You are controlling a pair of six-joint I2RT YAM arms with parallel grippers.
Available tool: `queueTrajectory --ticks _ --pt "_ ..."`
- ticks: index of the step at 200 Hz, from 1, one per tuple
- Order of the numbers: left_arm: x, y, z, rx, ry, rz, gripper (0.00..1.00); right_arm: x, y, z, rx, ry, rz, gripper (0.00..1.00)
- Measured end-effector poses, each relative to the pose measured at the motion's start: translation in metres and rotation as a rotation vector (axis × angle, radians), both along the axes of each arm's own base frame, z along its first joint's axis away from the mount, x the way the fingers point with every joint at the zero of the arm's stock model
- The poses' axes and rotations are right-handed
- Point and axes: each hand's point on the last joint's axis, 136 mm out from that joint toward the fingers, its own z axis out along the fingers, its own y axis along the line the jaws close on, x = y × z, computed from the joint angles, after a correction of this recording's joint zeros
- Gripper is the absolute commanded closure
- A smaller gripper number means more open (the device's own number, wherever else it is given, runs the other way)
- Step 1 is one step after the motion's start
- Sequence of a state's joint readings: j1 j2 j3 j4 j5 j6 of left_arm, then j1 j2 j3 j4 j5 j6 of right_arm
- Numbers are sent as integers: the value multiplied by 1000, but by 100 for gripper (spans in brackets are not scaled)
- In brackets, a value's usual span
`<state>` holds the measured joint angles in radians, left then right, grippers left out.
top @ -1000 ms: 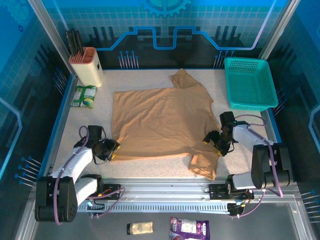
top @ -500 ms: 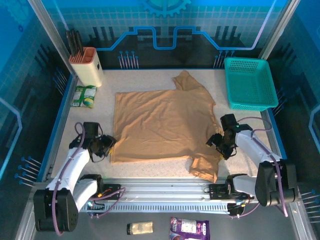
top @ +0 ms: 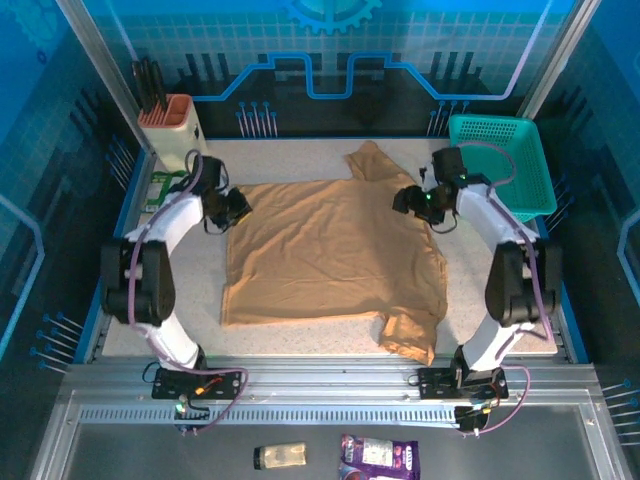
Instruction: Fold the inside-out t-shirt
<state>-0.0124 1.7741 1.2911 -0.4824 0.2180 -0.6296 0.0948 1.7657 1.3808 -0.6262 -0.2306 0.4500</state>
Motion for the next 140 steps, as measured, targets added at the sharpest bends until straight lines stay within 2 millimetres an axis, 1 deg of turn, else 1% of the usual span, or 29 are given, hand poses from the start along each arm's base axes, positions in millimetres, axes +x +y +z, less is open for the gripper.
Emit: queueTrajectory --ticks 18,33,45,58,73,85,98,123,129,140 --pt "37 3 -4 24 -14 -5 93 34 3 -7 32 -17 16 38" --pt "68 3 -8 32 -37 -12 94 58 1 -17 51 -14 11 38" --pt "86 3 -14 34 -44 -13 95 78 -2 -26 63 -18 4 38" --pt "100 2 -24 34 -36 -13 95 96 -5 -34 75 -21 -2 38" --pt "112 4 -37 42 -14 -9 95 113 -8 -43 91 -26 -4 39" --pt "117 6 -48 51 6 -2 96 122 -8 -49 107 -29 -9 39" --pt "119 10 -60 58 34 8 96 130 -9 -55 120 -29 -13 39" --pt "121 25 -82 58 81 44 96 144 -11 -71 143 -21 -33 39" --pt "122 27 -85 43 88 55 96 145 -12 -76 149 -15 -41 39" --pt "128 33 -83 41 79 73 96 146 -16 -85 159 0 -59 39"
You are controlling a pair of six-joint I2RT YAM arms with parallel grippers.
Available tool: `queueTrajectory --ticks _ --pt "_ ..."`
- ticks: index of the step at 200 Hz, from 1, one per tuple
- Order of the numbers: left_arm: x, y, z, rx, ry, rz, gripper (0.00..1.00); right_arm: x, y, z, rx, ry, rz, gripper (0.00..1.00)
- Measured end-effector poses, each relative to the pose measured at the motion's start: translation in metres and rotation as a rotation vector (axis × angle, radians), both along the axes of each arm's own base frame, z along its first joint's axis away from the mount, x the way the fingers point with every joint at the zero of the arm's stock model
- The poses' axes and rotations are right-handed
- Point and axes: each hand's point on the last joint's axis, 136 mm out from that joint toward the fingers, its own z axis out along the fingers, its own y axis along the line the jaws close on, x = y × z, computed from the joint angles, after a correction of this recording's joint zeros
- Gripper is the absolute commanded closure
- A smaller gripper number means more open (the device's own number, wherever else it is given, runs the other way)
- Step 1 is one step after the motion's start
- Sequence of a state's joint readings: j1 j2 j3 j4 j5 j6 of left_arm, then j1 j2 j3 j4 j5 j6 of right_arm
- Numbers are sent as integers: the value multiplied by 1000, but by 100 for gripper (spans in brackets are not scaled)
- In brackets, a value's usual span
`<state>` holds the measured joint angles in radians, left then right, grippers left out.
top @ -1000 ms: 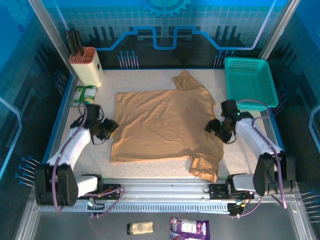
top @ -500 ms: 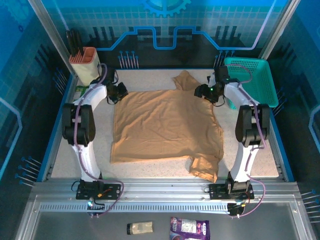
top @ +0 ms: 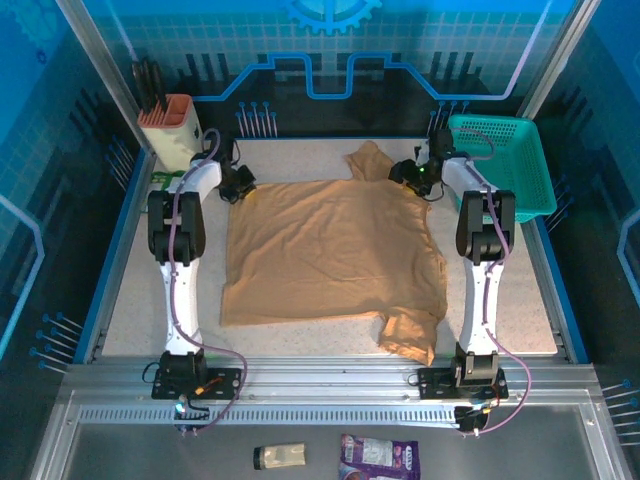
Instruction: Fold the inside-out t-shirt
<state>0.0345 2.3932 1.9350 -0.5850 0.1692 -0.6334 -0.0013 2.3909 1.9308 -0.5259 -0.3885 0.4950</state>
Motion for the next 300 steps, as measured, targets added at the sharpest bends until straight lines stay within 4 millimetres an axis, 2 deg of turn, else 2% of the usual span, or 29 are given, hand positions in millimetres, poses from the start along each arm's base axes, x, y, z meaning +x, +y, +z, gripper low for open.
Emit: queueTrajectory --ticks 9,54,110,155,189,213,238,255,277,300 --pt "4 5 -1 0 -3 15 96 1 -2 -6 19 10 -10 39" --pt "25 10 -2 -32 -29 73 95 18 -16 -3 83 -24 -58 41" --pt "53 15 -1 -83 -71 132 94 35 -14 0 118 -62 -54 41" --pt "60 21 2 -108 -82 145 87 38 -11 3 141 -77 -33 44" --pt "58 15 7 -114 -85 114 83 27 -9 8 139 -53 -18 44" --pt "42 4 27 -113 -84 87 81 7 -8 36 122 -55 -6 44" --pt "16 -19 73 -115 -134 32 81 -13 -8 80 81 -104 6 44" --pt "-5 -36 105 -126 -185 -5 81 -25 -11 99 37 -132 8 44" --pt "-35 -55 128 -147 -232 -49 81 -32 -16 95 -13 -124 14 44" --pt "-69 -66 120 -161 -219 -73 80 -36 -16 66 -28 -67 29 44"
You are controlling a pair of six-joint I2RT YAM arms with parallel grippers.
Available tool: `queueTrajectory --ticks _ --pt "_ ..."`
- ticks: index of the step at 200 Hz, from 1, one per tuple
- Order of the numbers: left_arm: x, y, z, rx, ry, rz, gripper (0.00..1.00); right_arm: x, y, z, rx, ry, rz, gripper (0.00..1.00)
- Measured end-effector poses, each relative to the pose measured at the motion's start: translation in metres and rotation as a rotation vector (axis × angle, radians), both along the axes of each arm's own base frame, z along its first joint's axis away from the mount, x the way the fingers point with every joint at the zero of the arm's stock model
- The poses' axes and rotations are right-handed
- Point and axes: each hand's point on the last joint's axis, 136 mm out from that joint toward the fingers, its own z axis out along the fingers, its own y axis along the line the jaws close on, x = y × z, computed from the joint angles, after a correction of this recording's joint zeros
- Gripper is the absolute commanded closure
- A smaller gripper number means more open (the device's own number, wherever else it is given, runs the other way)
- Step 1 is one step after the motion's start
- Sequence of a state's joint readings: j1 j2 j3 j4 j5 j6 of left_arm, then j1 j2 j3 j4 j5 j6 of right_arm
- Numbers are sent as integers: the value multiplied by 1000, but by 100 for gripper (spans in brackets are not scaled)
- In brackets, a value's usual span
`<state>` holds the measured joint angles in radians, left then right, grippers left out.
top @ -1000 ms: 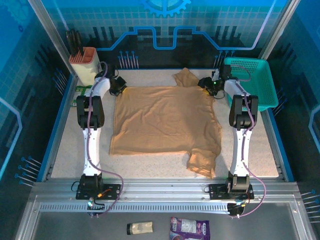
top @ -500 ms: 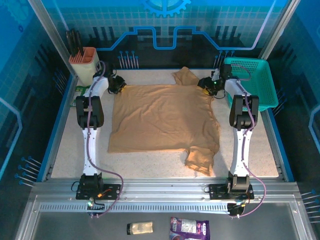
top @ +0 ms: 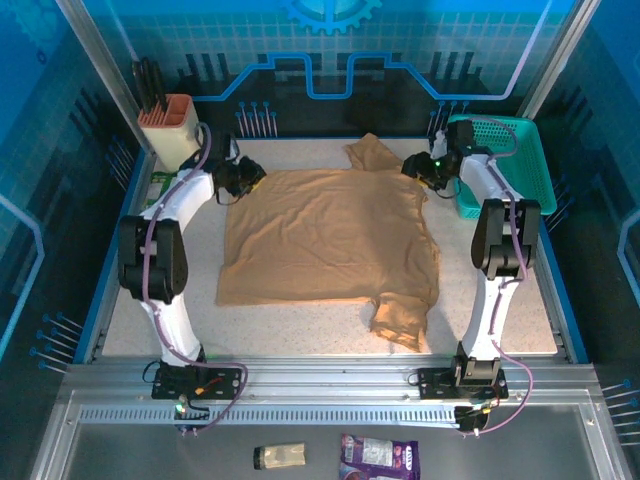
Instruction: Fold the inside-out t-shirt
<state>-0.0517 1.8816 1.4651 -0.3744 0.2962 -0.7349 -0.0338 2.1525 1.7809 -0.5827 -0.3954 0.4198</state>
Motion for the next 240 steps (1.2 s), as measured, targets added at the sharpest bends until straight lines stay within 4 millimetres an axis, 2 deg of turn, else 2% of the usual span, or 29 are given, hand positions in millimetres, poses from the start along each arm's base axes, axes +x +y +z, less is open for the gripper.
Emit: queueTrajectory --ticks 36,59,89,116,164,181,219,240 --pt "-61 -4 -48 -1 131 -20 80 -5 -3 -57 -30 117 9 44" --pt "-93 -1 -76 8 213 -20 79 -5 -11 -75 -80 161 -2 44" --pt "-121 2 -95 23 276 -17 80 5 -29 -66 -201 135 -26 44" --pt "-128 6 -97 44 279 -9 80 6 -37 -66 -290 125 -23 43" --pt "-140 14 -91 91 264 -10 80 -5 -25 -66 -385 141 27 43" --pt "-146 18 -85 113 248 -12 80 -19 -15 -51 -408 137 50 42" --pt "-160 25 -74 149 212 1 79 -61 6 5 -392 69 88 42" --pt "-168 25 -81 154 229 -11 80 -92 6 8 -376 90 100 41"
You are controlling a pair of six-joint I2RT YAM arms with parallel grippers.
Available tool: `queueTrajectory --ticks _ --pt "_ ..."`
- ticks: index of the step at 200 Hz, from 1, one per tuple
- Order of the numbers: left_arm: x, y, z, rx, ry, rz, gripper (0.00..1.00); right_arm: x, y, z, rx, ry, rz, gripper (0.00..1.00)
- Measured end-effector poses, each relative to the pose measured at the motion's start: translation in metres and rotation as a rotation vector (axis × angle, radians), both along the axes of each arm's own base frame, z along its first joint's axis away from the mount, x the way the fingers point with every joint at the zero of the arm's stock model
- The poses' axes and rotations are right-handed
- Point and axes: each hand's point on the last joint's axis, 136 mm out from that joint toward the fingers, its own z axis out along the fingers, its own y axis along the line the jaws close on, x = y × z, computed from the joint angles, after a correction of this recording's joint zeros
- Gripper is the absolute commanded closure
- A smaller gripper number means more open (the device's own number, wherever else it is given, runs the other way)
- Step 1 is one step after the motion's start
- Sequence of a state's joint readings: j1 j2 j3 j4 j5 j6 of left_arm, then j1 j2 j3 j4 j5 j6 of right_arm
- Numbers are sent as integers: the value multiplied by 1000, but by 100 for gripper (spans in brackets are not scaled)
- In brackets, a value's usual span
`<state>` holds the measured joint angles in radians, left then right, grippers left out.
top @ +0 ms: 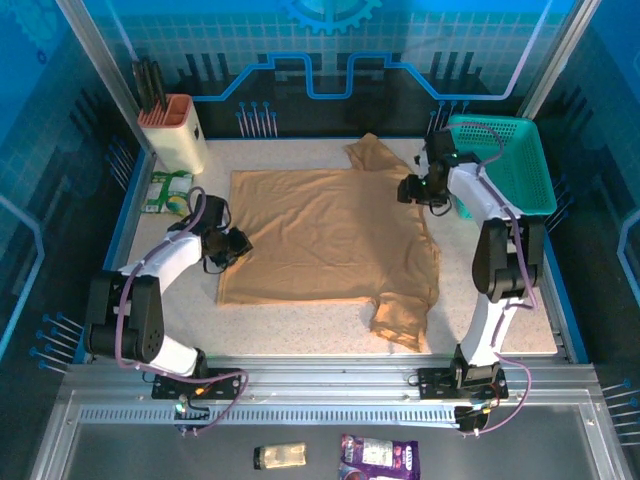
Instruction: Fold the inside-out t-shirt
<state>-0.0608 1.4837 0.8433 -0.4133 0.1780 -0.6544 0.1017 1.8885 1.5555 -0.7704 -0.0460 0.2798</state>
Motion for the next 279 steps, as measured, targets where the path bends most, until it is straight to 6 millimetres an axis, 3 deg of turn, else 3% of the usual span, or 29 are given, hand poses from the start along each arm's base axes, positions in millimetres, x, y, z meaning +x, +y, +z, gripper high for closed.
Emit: queueTrajectory --ticks 51,81,130,184,209,255,279 --pt "-32 3 -31 4 94 -4 80 -68 -6 -60 29 202 -10 41" --pt "-45 16 -48 -19 138 45 80 -71 -16 -69 23 212 -37 38" --pt "-42 19 -48 -76 115 68 80 -76 -36 -96 7 253 -102 35" --pt "-41 20 -47 -80 111 69 81 -71 -45 -94 -15 231 -134 35" --pt "-45 21 -40 -74 92 73 80 -79 -43 -89 -3 229 -137 35" --pt "-49 25 8 -52 -38 82 79 -111 -30 -42 80 150 -152 37" --pt "-60 29 25 -31 -84 100 78 -146 -18 -31 130 146 -174 38"
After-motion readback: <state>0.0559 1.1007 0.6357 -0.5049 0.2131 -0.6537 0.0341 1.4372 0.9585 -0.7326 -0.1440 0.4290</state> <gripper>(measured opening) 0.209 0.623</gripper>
